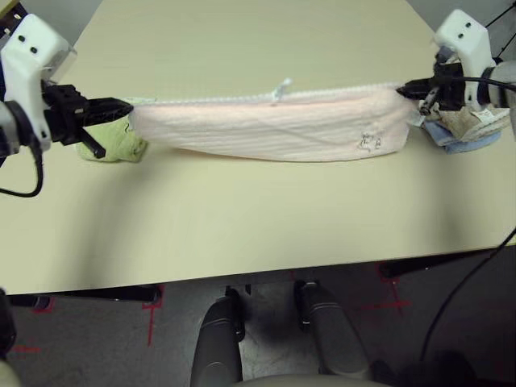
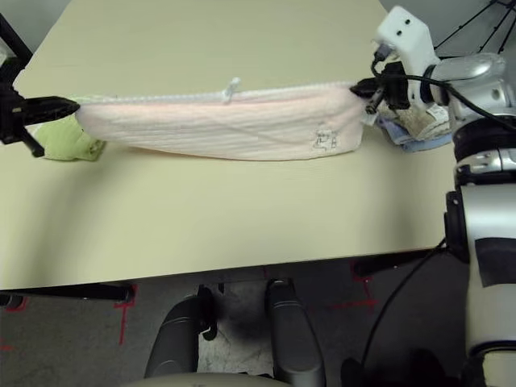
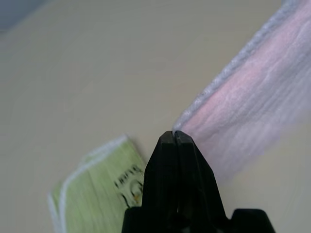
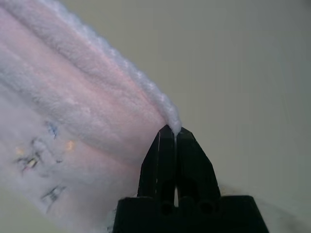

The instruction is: Fold the towel and set it aside.

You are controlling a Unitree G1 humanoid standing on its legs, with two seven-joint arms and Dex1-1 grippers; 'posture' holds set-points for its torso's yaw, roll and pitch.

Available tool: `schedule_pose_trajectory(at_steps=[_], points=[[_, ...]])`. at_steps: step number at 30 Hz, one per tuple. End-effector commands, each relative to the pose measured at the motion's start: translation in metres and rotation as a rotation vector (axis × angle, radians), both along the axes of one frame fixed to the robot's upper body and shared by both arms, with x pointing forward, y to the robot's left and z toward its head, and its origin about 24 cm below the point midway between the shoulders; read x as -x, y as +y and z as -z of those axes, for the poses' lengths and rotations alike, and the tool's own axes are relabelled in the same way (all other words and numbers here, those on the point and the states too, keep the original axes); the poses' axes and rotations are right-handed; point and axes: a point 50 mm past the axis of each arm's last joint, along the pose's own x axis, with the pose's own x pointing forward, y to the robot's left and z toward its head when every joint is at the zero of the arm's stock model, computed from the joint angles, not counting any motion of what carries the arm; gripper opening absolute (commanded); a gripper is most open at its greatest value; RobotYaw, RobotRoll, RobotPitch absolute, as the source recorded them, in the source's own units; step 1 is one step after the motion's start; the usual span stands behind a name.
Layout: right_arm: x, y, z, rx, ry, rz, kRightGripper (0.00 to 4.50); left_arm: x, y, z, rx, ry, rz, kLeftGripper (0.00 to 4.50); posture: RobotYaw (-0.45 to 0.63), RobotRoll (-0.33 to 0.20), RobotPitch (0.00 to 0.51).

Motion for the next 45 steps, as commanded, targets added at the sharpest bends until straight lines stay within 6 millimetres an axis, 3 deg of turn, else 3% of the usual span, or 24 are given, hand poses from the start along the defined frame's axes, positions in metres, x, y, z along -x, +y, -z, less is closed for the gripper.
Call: schedule_pose_trajectory(at_steps=[1,6,9,14,17,19,21,26,35,45], points=[[-0.006,0.004,-0.018,-0.017,-0.157,0.110,0.00,-0.024,-0.001,-0.015,-0.056,-0.117,-0.080,0.04,-0.13,0.000,0.215],[-0.008,0.013,-0.048,-0.046,-0.366,0.197,0.00,-0.042,-0.012,-0.050,-0.073,-0.289,-0.130,0.04,-0.13,0.000,0.214],[-0.006,0.011,-0.057,-0.040,-0.444,0.220,0.00,-0.042,-0.014,-0.056,-0.089,-0.322,-0.125,0.04,-0.13,0.000,0.215],[-0.005,0.006,-0.041,-0.012,-0.374,0.152,0.00,-0.033,-0.008,-0.034,-0.123,-0.222,-0.094,0.04,-0.12,0.000,0.225],[0.001,0.000,-0.010,0.018,-0.157,-0.038,0.00,-0.006,-0.002,0.007,-0.174,-0.011,-0.008,0.04,-0.12,0.000,0.230],[0.007,-0.003,0.002,0.025,-0.037,-0.154,0.00,0.011,-0.003,0.021,-0.191,0.084,0.035,0.04,-0.12,0.000,0.235],[0.018,-0.006,0.009,0.025,0.085,-0.293,0.00,0.028,-0.005,0.030,-0.195,0.163,0.069,0.04,-0.12,0.000,0.238],[0.035,-0.014,0.012,0.019,0.269,-0.422,0.00,0.053,-0.011,0.040,-0.196,0.277,0.116,0.04,-0.12,0.000,0.241],[0.057,-0.023,0.014,0.018,0.477,-0.510,0.00,0.060,-0.014,0.038,-0.173,0.301,0.129,0.04,-0.11,0.000,0.236],[0.051,-0.037,0.015,0.013,0.409,-0.343,0.00,0.037,-0.002,0.036,-0.161,0.185,0.039,0.04,-0.12,0.000,0.238]])
